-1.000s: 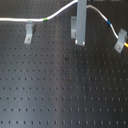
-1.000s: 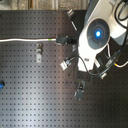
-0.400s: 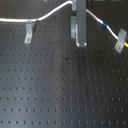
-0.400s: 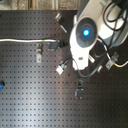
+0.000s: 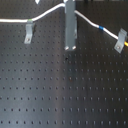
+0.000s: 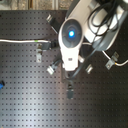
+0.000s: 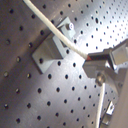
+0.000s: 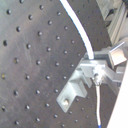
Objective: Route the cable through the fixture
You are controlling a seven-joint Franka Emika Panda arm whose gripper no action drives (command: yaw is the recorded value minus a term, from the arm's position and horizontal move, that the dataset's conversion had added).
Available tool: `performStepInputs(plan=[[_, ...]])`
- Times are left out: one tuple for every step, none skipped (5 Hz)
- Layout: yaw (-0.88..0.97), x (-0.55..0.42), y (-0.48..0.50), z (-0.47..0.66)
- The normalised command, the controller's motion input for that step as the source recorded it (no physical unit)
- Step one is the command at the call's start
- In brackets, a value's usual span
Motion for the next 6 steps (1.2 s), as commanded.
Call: performStepInputs(plan=[[0.44,-0.153,0.345,0.35],[0.10,0.059,0.039,0.17],[-0.23,0.144,-0.337,0.08],[-0.29,0.065,-0.402,0.00],[0.00,-0.026,-0.027,0.00],[0.27,-0.109,0.000,0.00]])
